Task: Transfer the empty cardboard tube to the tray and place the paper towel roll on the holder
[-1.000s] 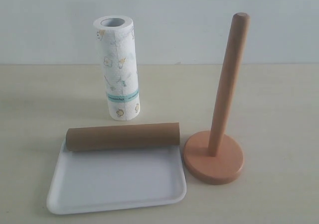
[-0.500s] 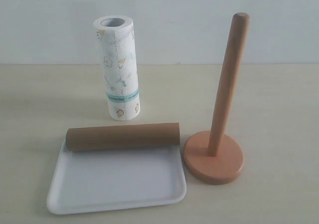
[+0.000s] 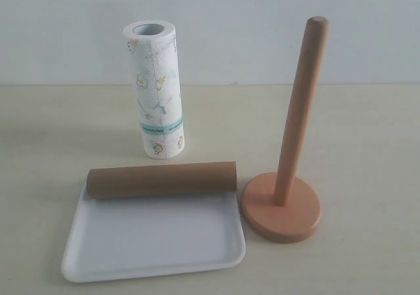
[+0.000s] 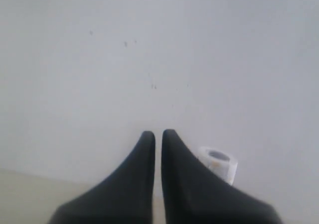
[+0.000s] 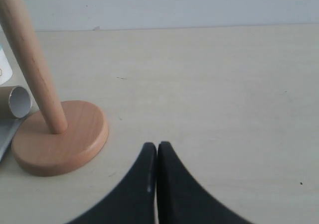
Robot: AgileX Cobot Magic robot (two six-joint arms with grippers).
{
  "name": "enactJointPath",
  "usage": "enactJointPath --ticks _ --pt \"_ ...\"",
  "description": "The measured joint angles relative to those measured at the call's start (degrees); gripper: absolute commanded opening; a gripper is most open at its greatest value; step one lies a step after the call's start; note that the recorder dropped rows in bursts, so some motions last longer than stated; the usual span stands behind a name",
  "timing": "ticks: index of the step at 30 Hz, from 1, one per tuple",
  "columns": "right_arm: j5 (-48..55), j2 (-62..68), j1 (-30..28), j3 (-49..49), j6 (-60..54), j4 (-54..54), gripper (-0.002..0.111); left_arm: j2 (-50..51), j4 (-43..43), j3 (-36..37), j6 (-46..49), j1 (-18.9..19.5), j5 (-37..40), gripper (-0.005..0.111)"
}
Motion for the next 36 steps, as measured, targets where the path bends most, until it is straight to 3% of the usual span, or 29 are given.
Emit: enactJointPath --ticks 6,10,13,18,22,31,36 --pt "0.0 0.0 0.0 0.0 0.0 0.0 0.0 -0.04 -0.13 -0.52 0.0 0.0 -15.81 0.004" --pt "0.0 0.0 0.0 0.0 0.0 0.0 0.0 1.41 -0.22 -0.64 -1.2 0.0 -37.44 0.004" --pt "0.0 0.0 0.0 0.0 0.0 0.0 0.0 13.64 2.72 -2.46 -5.51 0.0 -49.39 0.004" --pt "0.0 0.0 0.0 0.0 0.0 0.0 0.0 40.65 27.33 -7.94 -18.5 -0.07 -51.3 0.004" --pt "-0.5 0.0 0.0 0.0 0.0 0.0 0.0 57.27 30.4 -8.23 -21.66 -0.12 -51.54 0.004" --pt "-1.1 0.0 0.0 0.0 0.0 0.0 0.0 70.57 36.96 -8.23 -21.66 -0.12 -55.04 0.004" --pt "-1.1 0.0 0.0 0.0 0.0 0.0 0.0 76.11 35.82 -8.32 -19.38 -0.36 -59.11 0.004"
